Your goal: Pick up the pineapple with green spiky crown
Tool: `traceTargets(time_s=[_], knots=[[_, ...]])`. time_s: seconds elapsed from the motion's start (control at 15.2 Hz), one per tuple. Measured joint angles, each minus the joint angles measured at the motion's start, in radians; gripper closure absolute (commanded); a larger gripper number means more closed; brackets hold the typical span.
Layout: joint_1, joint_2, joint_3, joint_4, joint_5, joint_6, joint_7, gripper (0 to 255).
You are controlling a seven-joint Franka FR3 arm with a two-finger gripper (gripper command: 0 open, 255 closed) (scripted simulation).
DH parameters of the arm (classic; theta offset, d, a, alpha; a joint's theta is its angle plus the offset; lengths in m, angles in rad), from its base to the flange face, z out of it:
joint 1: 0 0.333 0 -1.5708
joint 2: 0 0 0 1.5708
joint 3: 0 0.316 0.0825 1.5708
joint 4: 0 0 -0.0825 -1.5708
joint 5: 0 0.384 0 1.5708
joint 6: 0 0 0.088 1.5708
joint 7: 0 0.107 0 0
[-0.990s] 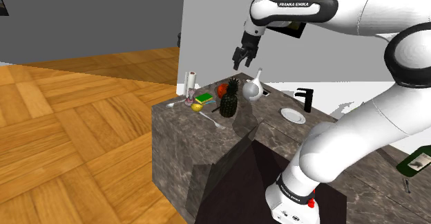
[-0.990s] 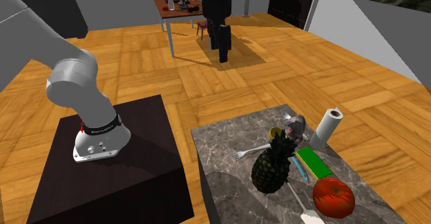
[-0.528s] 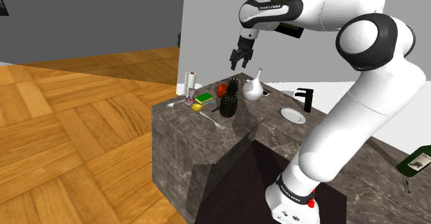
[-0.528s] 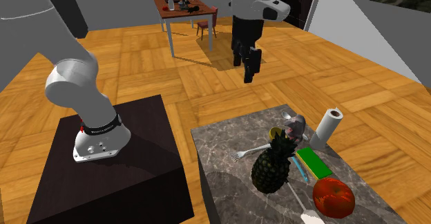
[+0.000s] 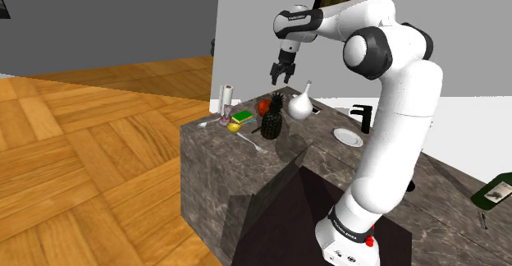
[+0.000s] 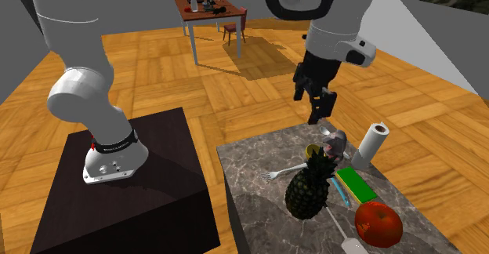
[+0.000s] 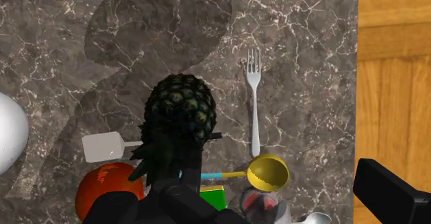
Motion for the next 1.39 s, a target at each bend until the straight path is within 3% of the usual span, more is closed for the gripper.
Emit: traceTargets(time_s=[0.4,0.66,0.79,1.19,1.25,1.39], knots=[[-0.129,0.292,0.009,0.326,0.108,-0.106,-0.066,0],[-0.243,0.518,0.034,0.638,0.163,-0.224,-0.073,0],[-0.259,0.558,0.04,0.681,0.171,-0.233,-0.072,0],[-0.248,0.564,0.042,0.609,0.175,-0.159,-0.082,0],[-0.248,0.568,0.043,0.609,0.176,-0.156,-0.082,255],[-0.248,0.568,0.043,0.606,0.176,-0.153,-0.082,255]])
